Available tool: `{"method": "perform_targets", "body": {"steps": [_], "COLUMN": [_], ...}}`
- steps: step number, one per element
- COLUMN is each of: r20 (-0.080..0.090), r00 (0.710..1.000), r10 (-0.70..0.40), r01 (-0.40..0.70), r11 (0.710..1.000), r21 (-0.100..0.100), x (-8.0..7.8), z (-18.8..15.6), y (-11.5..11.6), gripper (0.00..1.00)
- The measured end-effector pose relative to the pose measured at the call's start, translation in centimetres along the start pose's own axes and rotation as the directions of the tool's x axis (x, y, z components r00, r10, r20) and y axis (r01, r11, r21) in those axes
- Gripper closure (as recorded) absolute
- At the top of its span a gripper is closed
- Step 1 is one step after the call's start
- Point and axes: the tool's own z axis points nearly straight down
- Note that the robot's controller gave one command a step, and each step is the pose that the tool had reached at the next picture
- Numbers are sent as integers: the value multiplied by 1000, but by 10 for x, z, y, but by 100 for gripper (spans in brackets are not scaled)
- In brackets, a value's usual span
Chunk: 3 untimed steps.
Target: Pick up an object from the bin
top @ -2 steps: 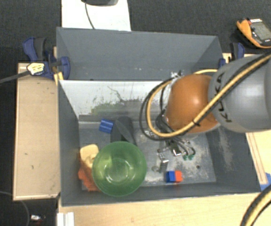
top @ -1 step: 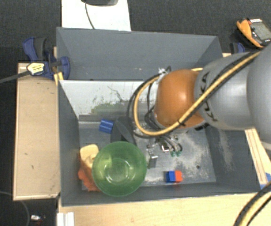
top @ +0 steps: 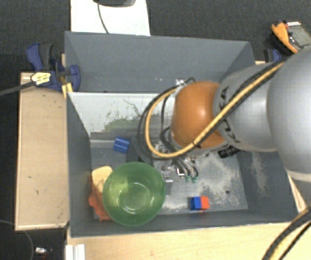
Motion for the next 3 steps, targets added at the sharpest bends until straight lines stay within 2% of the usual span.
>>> {"method": "perform_targets", "body": {"steps": [1, 2, 3], "r20": [21, -11, 4], "r00": [999, 1000, 1000], "r10": [-27, -15, -25], "r01": [26, 15, 25], "r11": [1000, 1000, 1000], "r21": [14, 24, 17], "x": [19, -9, 20], "z": [31, 8, -108], "y": [14, 22, 33], "gripper": [0, 0, 100]}}
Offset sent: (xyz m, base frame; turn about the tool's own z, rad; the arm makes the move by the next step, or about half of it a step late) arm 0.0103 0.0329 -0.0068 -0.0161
